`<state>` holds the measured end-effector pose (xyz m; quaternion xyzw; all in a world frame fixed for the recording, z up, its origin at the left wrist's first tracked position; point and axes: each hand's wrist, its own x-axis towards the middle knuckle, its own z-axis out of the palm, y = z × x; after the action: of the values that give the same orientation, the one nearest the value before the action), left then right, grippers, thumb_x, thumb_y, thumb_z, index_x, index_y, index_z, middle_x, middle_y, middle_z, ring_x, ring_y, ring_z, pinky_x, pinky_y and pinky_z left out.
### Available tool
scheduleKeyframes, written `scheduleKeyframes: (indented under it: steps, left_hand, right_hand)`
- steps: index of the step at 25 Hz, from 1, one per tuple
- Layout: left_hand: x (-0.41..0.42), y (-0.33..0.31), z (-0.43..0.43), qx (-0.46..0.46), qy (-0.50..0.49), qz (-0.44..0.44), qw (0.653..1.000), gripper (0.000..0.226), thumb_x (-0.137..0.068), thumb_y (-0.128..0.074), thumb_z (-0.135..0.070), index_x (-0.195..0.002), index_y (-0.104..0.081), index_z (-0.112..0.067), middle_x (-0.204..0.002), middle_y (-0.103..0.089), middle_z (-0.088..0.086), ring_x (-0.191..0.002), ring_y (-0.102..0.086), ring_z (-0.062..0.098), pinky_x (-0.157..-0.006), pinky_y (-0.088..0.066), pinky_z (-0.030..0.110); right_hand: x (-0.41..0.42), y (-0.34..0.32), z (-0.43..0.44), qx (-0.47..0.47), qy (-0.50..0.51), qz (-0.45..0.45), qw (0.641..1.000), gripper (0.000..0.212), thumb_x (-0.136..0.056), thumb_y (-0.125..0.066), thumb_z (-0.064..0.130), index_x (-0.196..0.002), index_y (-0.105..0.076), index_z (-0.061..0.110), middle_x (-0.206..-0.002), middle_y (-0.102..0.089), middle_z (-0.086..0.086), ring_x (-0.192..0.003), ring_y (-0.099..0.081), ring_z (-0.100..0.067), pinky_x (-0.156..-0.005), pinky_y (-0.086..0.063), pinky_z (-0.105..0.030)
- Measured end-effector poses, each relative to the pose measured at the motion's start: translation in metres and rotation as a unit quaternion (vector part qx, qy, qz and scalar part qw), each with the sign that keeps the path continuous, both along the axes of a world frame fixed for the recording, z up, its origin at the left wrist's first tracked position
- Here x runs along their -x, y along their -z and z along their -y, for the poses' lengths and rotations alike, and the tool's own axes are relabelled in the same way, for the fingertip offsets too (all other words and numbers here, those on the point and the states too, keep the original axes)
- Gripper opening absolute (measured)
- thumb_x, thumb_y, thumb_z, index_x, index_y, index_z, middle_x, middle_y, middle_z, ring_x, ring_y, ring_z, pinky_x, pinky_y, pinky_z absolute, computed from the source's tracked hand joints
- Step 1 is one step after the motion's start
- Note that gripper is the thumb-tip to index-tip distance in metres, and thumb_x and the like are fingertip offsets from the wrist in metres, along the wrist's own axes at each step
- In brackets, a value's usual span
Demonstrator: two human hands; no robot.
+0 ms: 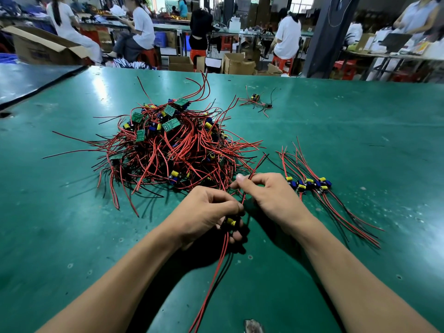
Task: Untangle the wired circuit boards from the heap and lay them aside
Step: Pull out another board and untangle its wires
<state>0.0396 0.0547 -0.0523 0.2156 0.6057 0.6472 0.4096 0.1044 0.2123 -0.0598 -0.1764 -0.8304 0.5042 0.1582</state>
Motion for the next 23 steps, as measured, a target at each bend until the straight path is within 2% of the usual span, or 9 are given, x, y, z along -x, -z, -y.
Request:
scheduleKeyframes:
  steps: [2, 3, 5, 8, 12, 14, 17, 20, 23]
  left_hand:
    - [0.0, -0.001, 0.0, 0.002, 0.003, -0.003, 1.0, 0.011, -0.089, -0.063, 0.0, -0.086, -0.065, 0.011, -0.063, -0.061, 0.022, -0.044, -0.06, 0.026, -0.045, -0.052, 0.027]
    - [0.001, -0.002, 0.001, 0.001, 0.006, -0.006, 1.0, 0.011, -0.089, -0.063, 0.0, -0.085, -0.066, 0.009, -0.064, -0.061, 0.021, -0.045, -0.06, 0.026, -0.045, -0.052, 0.027]
    - [0.001, -0.004, 0.002, -0.004, 0.014, -0.011, 1.0, 0.01, -0.089, -0.063, -0.002, -0.084, -0.067, 0.006, -0.064, -0.062, 0.019, -0.046, -0.06, 0.026, -0.046, -0.052, 0.026]
    - [0.001, -0.004, 0.003, -0.006, 0.013, -0.021, 1.0, 0.01, -0.089, -0.064, -0.002, -0.083, -0.068, 0.004, -0.064, -0.062, 0.018, -0.047, -0.061, 0.026, -0.047, -0.052, 0.027]
    - [0.001, -0.003, 0.002, -0.005, 0.002, -0.014, 1.0, 0.011, -0.089, -0.063, -0.002, -0.081, -0.069, 0.002, -0.064, -0.061, 0.019, -0.046, -0.06, 0.025, -0.045, -0.051, 0.026]
    - [0.0, -0.004, 0.001, -0.011, -0.015, -0.002, 1.0, 0.011, -0.091, -0.062, -0.003, -0.082, -0.067, 0.002, -0.065, -0.061, 0.019, -0.045, -0.06, 0.025, -0.044, -0.051, 0.026]
    - [0.0, -0.004, -0.001, -0.028, -0.04, -0.005, 0.999, 0.015, -0.094, -0.059, -0.007, -0.094, -0.064, 0.007, -0.07, -0.064, 0.019, -0.046, -0.061, 0.023, -0.044, -0.053, 0.026]
    - [0.001, -0.002, 0.0, -0.037, -0.047, -0.007, 0.998, 0.022, -0.096, -0.058, -0.011, -0.098, -0.063, 0.01, -0.072, -0.065, 0.019, -0.048, -0.063, 0.023, -0.044, -0.054, 0.026]
    - [0.002, -0.003, 0.001, -0.041, -0.035, -0.001, 0.999, 0.019, -0.094, -0.06, -0.01, -0.095, -0.066, 0.008, -0.069, -0.064, 0.017, -0.048, -0.062, 0.022, -0.045, -0.054, 0.026]
  right_hand:
    - [0.002, 0.001, -0.002, -0.013, 0.04, -0.049, 0.998, 0.036, -0.097, -0.062, 0.046, -0.079, -0.079, 0.02, -0.044, -0.05, 0.015, -0.043, -0.042, 0.001, -0.049, -0.033, -0.018]
    - [0.003, 0.0, -0.001, 0.031, 0.052, -0.073, 0.995, 0.038, -0.097, -0.062, 0.046, -0.076, -0.078, 0.017, -0.043, -0.046, 0.015, -0.04, -0.039, 0.0, -0.045, -0.03, -0.015]
    - [0.006, -0.003, 0.001, 0.186, 0.074, -0.104, 0.974, 0.044, -0.097, -0.06, 0.045, -0.068, -0.074, 0.015, -0.048, -0.036, 0.011, -0.038, -0.028, -0.003, -0.038, -0.023, -0.016]
    - [0.008, -0.009, -0.002, 0.385, 0.08, -0.068, 0.917, 0.052, -0.099, -0.056, 0.044, -0.056, -0.06, 0.016, -0.053, -0.034, 0.003, -0.032, -0.022, -0.005, -0.032, -0.017, -0.015]
    - [0.007, -0.015, -0.006, 0.52, 0.019, -0.054, 0.852, 0.048, -0.099, -0.055, 0.04, -0.058, -0.055, 0.015, -0.057, -0.046, 0.003, -0.032, -0.024, -0.003, -0.029, -0.02, -0.016]
    - [0.006, -0.015, -0.005, 0.492, 0.017, -0.058, 0.868, 0.046, -0.096, -0.056, 0.045, -0.066, -0.066, 0.013, -0.06, -0.047, 0.005, -0.035, -0.025, -0.002, -0.031, -0.019, -0.015]
    - [0.003, -0.011, 0.005, 0.339, -0.039, -0.013, 0.94, 0.041, -0.095, -0.058, 0.046, -0.088, -0.078, 0.012, -0.062, -0.05, 0.006, -0.042, -0.038, -0.006, -0.037, -0.029, -0.017]
    - [0.0, -0.005, 0.016, 0.317, -0.098, 0.011, 0.943, 0.034, -0.097, -0.062, 0.04, -0.1, -0.075, 0.008, -0.057, -0.058, -0.006, -0.043, -0.054, -0.019, -0.043, -0.048, -0.025]
    - [0.0, -0.009, 0.017, 0.332, -0.081, 0.007, 0.94, 0.033, -0.097, -0.063, 0.039, -0.094, -0.076, 0.009, -0.056, -0.058, -0.009, -0.041, -0.057, -0.02, -0.042, -0.05, -0.026]
